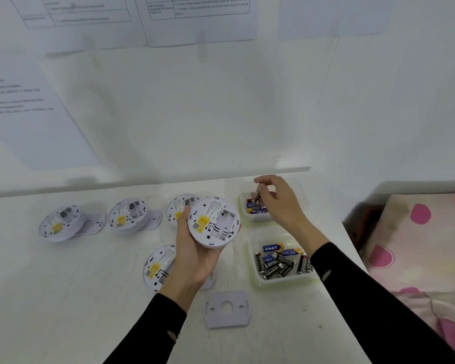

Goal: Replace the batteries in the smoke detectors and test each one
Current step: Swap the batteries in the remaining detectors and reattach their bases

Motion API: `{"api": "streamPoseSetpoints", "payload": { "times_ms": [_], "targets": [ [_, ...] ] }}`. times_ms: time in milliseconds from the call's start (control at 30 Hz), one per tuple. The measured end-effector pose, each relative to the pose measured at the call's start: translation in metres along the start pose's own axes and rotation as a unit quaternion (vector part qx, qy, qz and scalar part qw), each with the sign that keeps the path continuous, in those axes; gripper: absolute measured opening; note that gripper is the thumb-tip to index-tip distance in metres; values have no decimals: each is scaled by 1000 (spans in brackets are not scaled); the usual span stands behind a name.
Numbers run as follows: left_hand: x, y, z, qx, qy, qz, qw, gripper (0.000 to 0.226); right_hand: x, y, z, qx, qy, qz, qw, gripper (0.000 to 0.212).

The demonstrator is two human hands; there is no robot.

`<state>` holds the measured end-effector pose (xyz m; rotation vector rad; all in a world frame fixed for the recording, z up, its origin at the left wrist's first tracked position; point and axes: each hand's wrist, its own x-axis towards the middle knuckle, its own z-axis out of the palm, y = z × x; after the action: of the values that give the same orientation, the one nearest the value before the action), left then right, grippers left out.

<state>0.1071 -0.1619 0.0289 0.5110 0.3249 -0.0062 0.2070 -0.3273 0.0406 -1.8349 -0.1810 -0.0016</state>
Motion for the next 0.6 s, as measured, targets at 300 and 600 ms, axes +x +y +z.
{"api": "streamPoseSetpoints", "payload": {
  "times_ms": [300,600],
  "targets": [
    [4,-7,7,67,52,53,995,54,-65,-34,23,39,-2,1,999,9],
    [-6,-18,8,66,73,33,995,70,-92,-22,53,-190,-11,-193,963,39]
  ]
}}
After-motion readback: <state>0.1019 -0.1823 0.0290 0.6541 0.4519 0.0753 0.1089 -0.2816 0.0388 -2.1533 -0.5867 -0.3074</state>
